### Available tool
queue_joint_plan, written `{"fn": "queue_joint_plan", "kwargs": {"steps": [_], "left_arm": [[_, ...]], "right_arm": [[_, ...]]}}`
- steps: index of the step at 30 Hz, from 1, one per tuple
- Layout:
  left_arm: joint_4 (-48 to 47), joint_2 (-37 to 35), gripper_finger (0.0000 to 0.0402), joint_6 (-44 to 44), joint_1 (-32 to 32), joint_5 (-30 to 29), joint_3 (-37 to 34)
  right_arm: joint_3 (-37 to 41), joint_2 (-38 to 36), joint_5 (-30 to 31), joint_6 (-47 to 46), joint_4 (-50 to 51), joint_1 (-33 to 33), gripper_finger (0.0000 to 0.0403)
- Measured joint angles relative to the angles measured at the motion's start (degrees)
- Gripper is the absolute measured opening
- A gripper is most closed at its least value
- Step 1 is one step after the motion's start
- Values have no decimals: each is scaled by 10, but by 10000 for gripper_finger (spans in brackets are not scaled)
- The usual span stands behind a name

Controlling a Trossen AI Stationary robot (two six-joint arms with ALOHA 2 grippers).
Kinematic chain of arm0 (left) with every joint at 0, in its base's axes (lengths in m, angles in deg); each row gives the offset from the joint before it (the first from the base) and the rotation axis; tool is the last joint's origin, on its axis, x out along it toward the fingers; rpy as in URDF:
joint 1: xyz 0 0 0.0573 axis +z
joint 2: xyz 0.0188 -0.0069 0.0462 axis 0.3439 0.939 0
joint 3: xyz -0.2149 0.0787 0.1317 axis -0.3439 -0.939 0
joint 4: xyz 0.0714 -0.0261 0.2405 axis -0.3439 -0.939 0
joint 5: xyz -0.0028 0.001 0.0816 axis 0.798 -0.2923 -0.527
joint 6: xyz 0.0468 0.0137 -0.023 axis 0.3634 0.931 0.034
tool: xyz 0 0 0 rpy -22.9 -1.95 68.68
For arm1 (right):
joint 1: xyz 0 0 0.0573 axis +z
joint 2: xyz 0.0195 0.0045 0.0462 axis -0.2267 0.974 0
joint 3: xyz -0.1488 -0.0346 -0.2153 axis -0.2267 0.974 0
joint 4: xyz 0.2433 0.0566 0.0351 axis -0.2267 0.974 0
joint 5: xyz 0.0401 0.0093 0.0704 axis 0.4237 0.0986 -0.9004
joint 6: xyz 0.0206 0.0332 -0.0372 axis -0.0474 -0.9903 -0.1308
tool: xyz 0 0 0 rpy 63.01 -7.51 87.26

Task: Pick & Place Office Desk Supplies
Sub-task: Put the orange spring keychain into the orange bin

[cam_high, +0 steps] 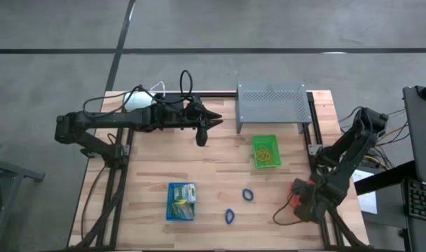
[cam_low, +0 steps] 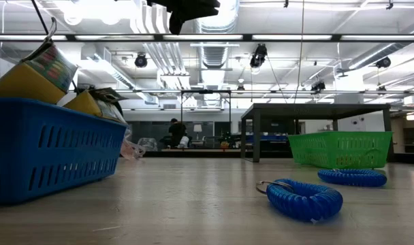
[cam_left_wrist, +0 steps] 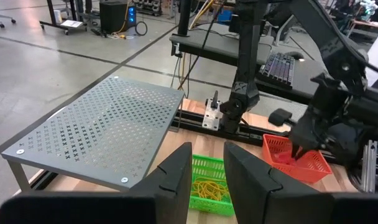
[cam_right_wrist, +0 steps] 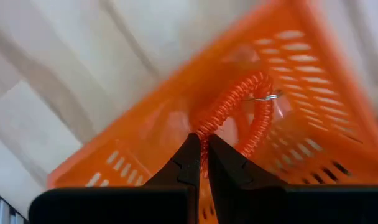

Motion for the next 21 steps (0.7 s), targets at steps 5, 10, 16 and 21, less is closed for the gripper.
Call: {"fn": "queue_joint_plan", "kwargs": {"steps": [5, 10, 16, 21], "left_arm": [[0, 0, 99, -12, 0, 0, 0], [0, 0, 99, -19, 0, 0, 0], [0, 0, 99, -19, 0, 0, 0], [0, 0, 99, -19, 0, 0, 0]], "right_arm": [[0, 43, -1, 52, -54, 2, 13], [0, 71, -4, 42, -52, 2, 13], [0, 78, -5, 29, -50, 2, 13], [0, 72, -6, 23, -49, 2, 13]]}}
